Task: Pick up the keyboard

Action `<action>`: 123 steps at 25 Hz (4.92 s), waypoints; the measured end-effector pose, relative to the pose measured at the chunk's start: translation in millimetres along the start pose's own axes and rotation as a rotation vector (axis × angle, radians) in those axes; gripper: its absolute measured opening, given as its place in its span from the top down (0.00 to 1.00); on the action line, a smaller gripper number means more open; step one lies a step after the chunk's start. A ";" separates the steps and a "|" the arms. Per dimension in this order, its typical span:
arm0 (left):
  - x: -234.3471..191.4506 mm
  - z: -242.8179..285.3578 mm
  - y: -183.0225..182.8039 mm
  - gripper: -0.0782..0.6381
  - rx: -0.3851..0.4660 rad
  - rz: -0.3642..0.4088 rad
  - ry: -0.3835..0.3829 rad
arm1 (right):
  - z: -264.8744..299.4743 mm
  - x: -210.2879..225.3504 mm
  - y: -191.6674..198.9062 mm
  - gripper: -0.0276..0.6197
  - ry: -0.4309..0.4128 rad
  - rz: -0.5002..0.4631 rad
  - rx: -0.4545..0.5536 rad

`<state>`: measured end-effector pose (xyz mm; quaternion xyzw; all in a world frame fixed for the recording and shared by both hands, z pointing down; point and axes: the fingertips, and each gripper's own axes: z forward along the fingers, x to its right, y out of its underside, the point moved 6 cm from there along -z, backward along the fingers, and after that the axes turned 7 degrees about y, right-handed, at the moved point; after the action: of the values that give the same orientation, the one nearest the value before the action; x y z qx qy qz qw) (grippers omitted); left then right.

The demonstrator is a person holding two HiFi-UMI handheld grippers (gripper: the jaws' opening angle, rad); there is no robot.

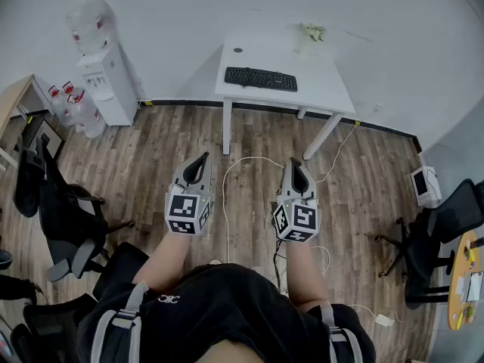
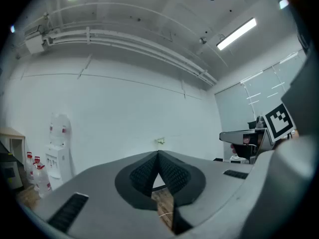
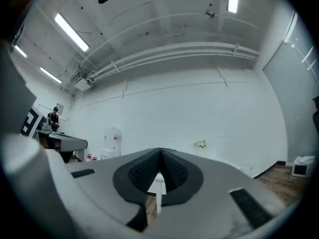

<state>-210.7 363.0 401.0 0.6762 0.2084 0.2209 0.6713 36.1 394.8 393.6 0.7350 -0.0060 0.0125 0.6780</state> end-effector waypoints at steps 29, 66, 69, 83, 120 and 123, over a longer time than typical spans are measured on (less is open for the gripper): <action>-9.6 -1.1 -1.3 0.89 -0.012 0.008 0.013 | 2.4 -9.4 6.5 0.95 0.005 0.078 0.012; -150.1 335.6 62.9 0.89 -0.030 0.012 0.030 | 359.7 74.0 97.8 0.95 0.004 -0.002 -0.045; -163.9 385.7 67.6 0.89 -0.064 -0.017 0.029 | 411.5 90.1 104.3 0.95 -0.004 -0.007 -0.097; -238.5 609.1 64.5 0.89 -0.143 -0.065 0.036 | 653.8 154.1 133.8 0.95 -0.109 -0.062 -0.222; -372.0 713.0 234.3 0.57 -0.617 -0.411 0.101 | 760.9 255.8 276.3 0.66 -0.139 0.098 -0.632; -384.7 716.7 256.4 0.57 -0.663 -0.480 0.073 | 766.1 277.2 299.4 0.60 -0.101 0.160 -0.710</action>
<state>-113.5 -447.2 649.2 0.3471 0.3016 0.1369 0.8774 313.3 -390.7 637.7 0.4508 -0.1008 0.0264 0.8865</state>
